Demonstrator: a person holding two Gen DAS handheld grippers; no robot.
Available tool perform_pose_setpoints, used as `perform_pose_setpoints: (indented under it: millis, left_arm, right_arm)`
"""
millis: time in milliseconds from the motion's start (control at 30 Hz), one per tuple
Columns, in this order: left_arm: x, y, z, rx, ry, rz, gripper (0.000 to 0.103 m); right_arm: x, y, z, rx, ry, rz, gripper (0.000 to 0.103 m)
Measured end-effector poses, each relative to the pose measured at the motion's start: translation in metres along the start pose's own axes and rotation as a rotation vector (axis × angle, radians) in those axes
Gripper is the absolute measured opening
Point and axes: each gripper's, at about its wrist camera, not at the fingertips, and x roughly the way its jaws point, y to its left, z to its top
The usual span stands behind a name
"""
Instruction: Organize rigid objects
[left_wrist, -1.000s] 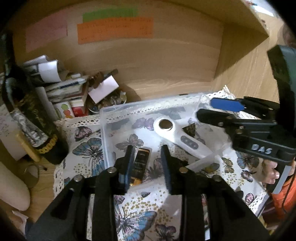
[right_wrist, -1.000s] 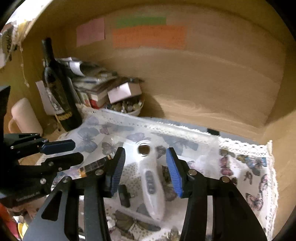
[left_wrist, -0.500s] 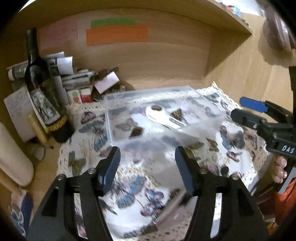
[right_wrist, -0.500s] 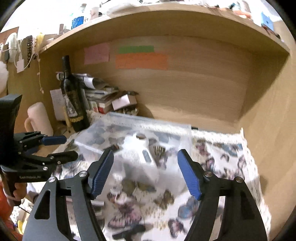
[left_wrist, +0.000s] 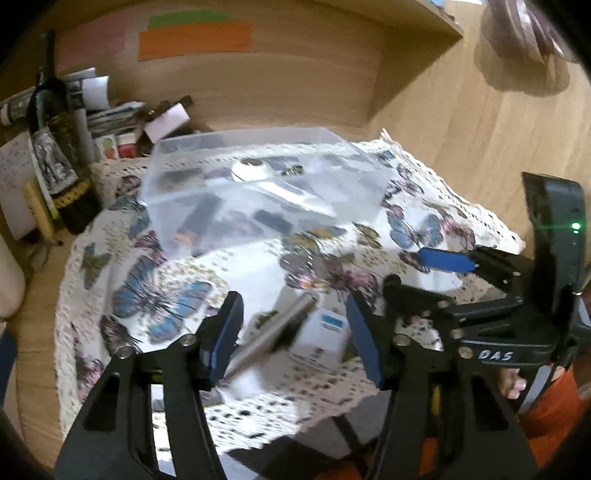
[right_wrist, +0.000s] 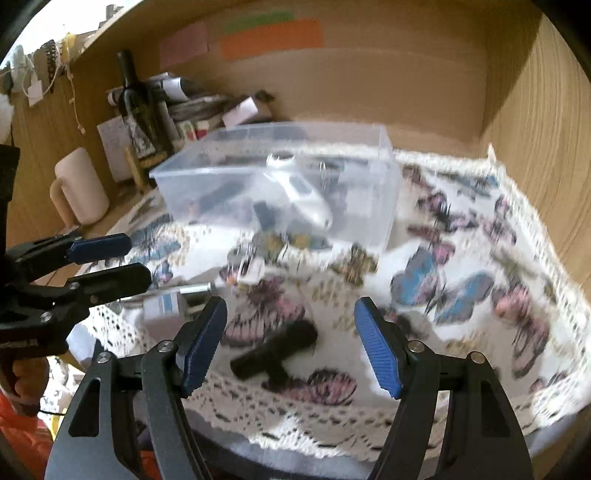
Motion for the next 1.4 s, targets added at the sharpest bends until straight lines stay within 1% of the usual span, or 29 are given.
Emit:
perform_pose_setpoints:
  millis: [100,167,233,300,333,367,400,467,600,800,967,1200,1400]
  left_arm:
    - [0.005,-0.009,-0.005,0.014,0.011,-0.016,0.046]
    - [0.009,-0.014,-0.007,0.023,0.02,-0.027,0.044]
    - [0.013,-0.017,-0.01,0.027,0.027,-0.03,0.043]
    - [0.018,-0.018,-0.013,0.024,0.038,-0.028,0.043]
    - [0.022,-0.018,-0.014,0.021,0.044,-0.027,0.043]
    - [0.026,-0.018,-0.015,0.017,0.051,-0.028,0.042]
    - [0.029,-0.018,-0.016,0.012,0.06,-0.031,0.039]
    - [0.037,-0.018,-0.018,0.005,0.075,-0.037,0.037]
    - [0.037,-0.017,-0.019,-0.004,0.061,-0.04,0.036]
    - [0.026,-0.01,-0.011,-0.029,0.027,-0.045,0.036]
    - [0.01,-0.005,0.004,-0.032,-0.035,-0.032,0.036]
    - [-0.007,0.009,0.033,-0.046,-0.134,0.008,0.036]
    - [-0.015,0.023,0.06,-0.054,-0.195,0.047,0.036]
  right_arm:
    - [0.006,-0.001,-0.009,0.029,0.023,0.016,0.067]
    - [0.01,-0.002,-0.015,0.042,0.039,0.029,0.061]
    - [0.013,-0.001,-0.018,0.049,0.053,0.039,0.051]
    - [0.013,0.0,-0.021,0.049,0.047,0.037,0.049]
    - [0.011,0.001,-0.022,0.049,0.042,0.036,0.043]
    - [0.01,0.001,-0.022,0.052,0.04,0.042,0.039]
    - [0.01,0.0,-0.023,0.056,0.039,0.05,0.031]
    - [0.008,-0.001,-0.023,0.058,0.034,0.049,0.029]
    - [0.002,-0.002,-0.021,0.048,0.008,0.024,0.021]
    - [-0.008,-0.007,-0.011,0.042,-0.045,-0.002,0.021]
    - [-0.016,-0.008,0.001,0.033,-0.091,-0.011,0.021]
    - [-0.029,-0.011,0.03,0.017,-0.182,-0.03,0.021]
    - [-0.035,-0.014,0.059,-0.004,-0.259,-0.045,0.021]
